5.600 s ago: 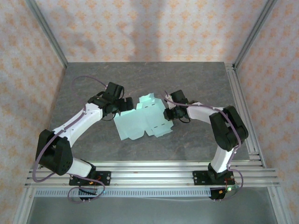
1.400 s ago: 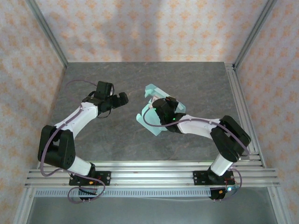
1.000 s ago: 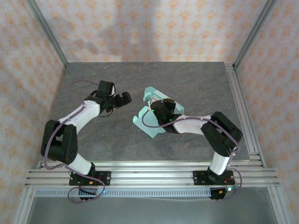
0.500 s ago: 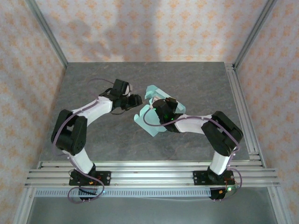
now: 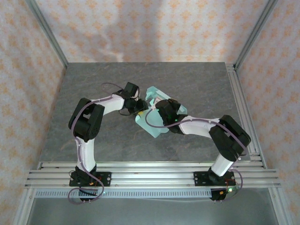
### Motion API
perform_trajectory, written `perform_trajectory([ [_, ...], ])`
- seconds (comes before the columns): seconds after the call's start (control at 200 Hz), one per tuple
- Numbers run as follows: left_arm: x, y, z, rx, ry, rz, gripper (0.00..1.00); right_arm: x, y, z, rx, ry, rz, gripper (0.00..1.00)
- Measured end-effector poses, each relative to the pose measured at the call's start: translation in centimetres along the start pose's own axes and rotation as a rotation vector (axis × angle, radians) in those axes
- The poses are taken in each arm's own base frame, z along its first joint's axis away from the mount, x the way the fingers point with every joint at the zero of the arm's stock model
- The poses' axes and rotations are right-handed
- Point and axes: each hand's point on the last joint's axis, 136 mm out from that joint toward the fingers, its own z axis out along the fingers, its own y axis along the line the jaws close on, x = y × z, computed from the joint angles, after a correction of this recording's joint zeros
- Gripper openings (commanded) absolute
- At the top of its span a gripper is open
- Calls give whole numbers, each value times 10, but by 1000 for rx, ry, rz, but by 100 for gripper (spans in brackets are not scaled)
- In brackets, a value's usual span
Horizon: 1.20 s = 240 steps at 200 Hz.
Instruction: Fold the paper box
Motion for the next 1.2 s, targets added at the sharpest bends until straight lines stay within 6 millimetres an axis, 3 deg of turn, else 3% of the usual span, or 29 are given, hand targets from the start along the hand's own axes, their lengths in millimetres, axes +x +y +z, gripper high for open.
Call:
perform_trajectory([
  [0.33, 0, 1, 2, 8, -3, -34, 40, -1, -4, -14, -35, -82, 54, 0],
  [0.606, -3, -4, 2, 137, 20, -137, 41, 4, -8, -13, -48, -100, 92, 0],
  [0.776, -3, -6, -2, 148, 13, -145, 53, 4, -7, -13, -49, -102, 86, 0],
  [0.871, -4, -4, -18, 110, -25, -122, 63, 4, -7, -13, -47, -105, 83, 0],
  [0.966, -10, -10, -47, 83, -98, -75, 69, 6, -6, -14, -51, -102, 80, 0],
  [1.086, -23, -22, -84, 86, -202, -16, 73, 7, -5, -14, -53, -104, 80, 0],
  [1.201, -34, -22, -104, 74, -270, 8, 75, 7, -7, -17, -55, -109, 82, 0],
])
